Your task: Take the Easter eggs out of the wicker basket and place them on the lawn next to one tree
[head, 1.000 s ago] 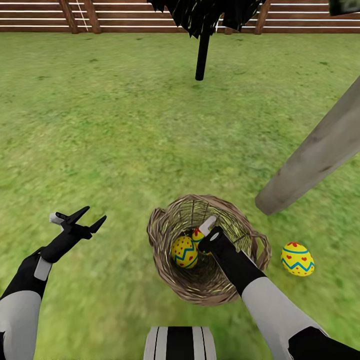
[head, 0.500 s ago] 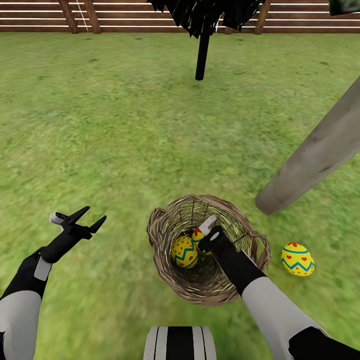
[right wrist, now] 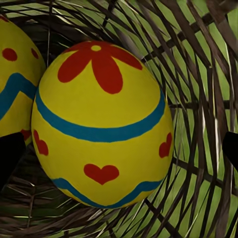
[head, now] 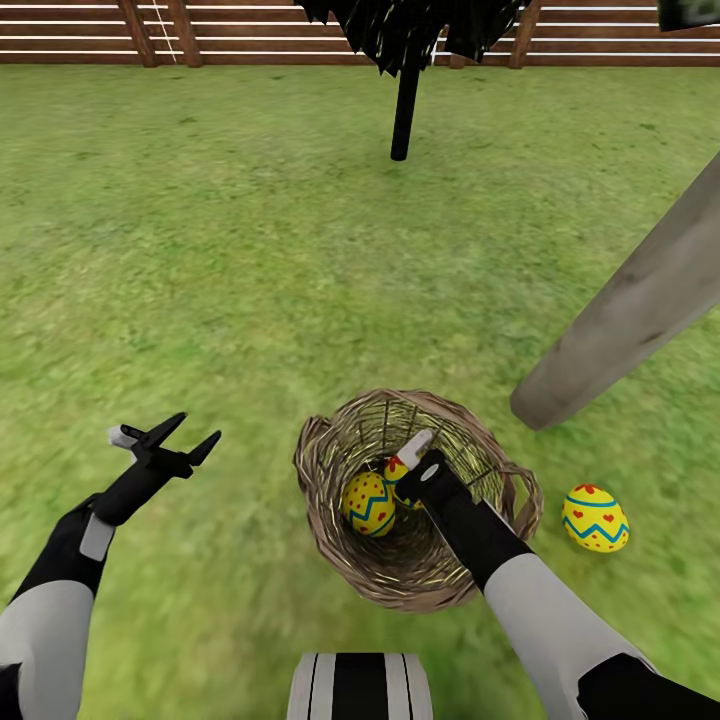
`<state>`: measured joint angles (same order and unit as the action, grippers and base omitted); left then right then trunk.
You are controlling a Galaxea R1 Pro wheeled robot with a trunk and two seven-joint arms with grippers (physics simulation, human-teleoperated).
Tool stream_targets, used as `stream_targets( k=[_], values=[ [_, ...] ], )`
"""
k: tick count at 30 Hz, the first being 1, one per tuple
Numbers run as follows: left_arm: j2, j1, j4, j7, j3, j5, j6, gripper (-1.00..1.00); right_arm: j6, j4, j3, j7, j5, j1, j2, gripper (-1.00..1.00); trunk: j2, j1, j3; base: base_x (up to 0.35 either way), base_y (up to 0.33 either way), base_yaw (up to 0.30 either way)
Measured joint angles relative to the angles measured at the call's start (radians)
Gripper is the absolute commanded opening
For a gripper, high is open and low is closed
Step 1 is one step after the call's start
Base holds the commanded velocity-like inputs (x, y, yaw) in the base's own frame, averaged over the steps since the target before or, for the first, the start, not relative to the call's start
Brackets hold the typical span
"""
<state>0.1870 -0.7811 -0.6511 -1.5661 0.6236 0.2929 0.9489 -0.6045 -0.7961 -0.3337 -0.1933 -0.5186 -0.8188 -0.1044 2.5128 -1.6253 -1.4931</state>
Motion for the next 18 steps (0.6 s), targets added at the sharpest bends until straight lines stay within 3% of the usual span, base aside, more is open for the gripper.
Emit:
stream_targets(
  k=[9,18],
  values=[
    [-0.026,0.0,-0.005,0.0,-0.001,-0.002,-0.001,1.0,0.001,0.002,0.0,-0.002,0.0,0.0,0.004,1.0,0.0,0.0,0.0,0.0,0.0,0.0],
    [-0.03,-0.001,-0.007,0.0,-0.001,-0.002,-0.001,1.0,-0.001,0.002,-0.003,-0.008,-0.001,0.0,0.005,1.0,0.001,-0.001,-0.012,0.0,0.0,0.0]
  ],
)
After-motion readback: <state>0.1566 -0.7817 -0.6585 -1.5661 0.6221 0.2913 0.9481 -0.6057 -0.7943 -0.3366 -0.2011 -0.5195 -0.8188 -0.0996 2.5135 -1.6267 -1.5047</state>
